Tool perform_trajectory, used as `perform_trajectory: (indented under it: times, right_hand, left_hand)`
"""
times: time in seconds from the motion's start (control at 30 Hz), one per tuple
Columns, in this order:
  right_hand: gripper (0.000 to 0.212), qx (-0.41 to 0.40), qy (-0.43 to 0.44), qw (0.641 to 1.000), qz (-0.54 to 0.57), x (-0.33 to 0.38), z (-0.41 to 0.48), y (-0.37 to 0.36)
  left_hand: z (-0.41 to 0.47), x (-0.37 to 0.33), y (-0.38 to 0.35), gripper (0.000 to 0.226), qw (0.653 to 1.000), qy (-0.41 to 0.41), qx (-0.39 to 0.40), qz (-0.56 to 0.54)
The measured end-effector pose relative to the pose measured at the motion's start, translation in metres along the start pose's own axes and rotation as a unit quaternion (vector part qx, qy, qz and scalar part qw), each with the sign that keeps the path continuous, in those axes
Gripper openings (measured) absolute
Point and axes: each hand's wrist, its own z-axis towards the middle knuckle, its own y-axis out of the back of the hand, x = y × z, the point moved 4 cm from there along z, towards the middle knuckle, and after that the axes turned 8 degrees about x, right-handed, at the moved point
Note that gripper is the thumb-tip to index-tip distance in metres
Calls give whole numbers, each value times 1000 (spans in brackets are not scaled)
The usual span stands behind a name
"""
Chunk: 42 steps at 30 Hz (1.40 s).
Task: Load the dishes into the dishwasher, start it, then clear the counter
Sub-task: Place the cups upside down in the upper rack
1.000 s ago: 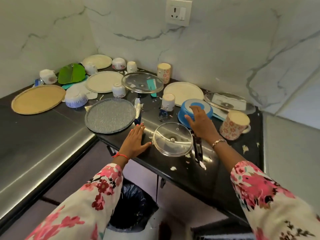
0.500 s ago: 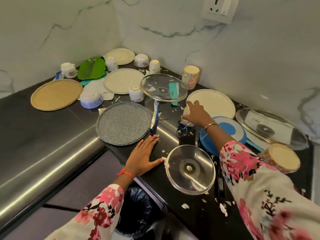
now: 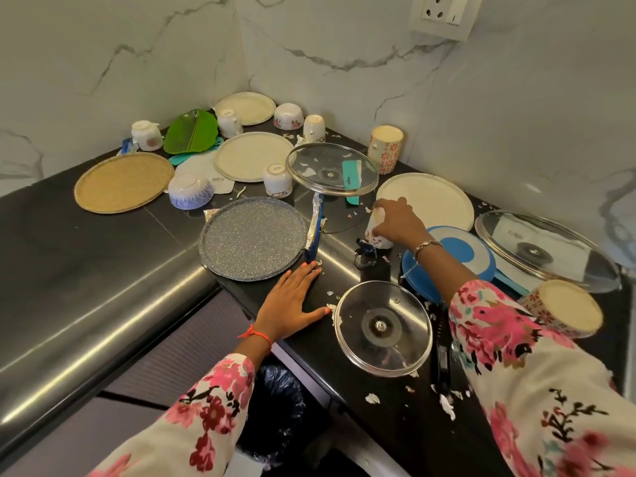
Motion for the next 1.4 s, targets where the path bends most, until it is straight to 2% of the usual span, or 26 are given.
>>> perform_trajectory:
  times: [0.27, 0.4, 0.53, 0.73, 1.0, 1.17, 1.4]
  right_hand:
    - [64, -65, 53, 996, 40, 23, -70, 20]
    - [72, -98, 70, 992, 43, 41, -127, 17]
    - [72, -120, 73, 988, 57, 63, -200, -9]
    - [65, -127, 46, 987, 91, 95, -328, -106]
    - [70, 1, -90, 989, 115, 107, -497, -276]
    - [67, 41, -144, 984, 94, 94, -583, -346]
    - [63, 27, -226, 964, 140, 39, -686, -402]
  left_hand:
    - [-14, -9, 6, 79, 999, 26, 23, -38]
    - [-62, -14, -1, 73, 999, 31, 4, -8]
    - [-132, -13, -19, 74, 999, 27, -11, 16]
    - [-258, -12, -66, 74, 1000, -4, 4, 9]
    - [-435, -28, -130, 74, 997, -35, 74, -8]
    - [-500, -59, -165, 74, 991, -61, 119, -9]
    - [-547, -134, -218, 72, 971, -145, 188, 4]
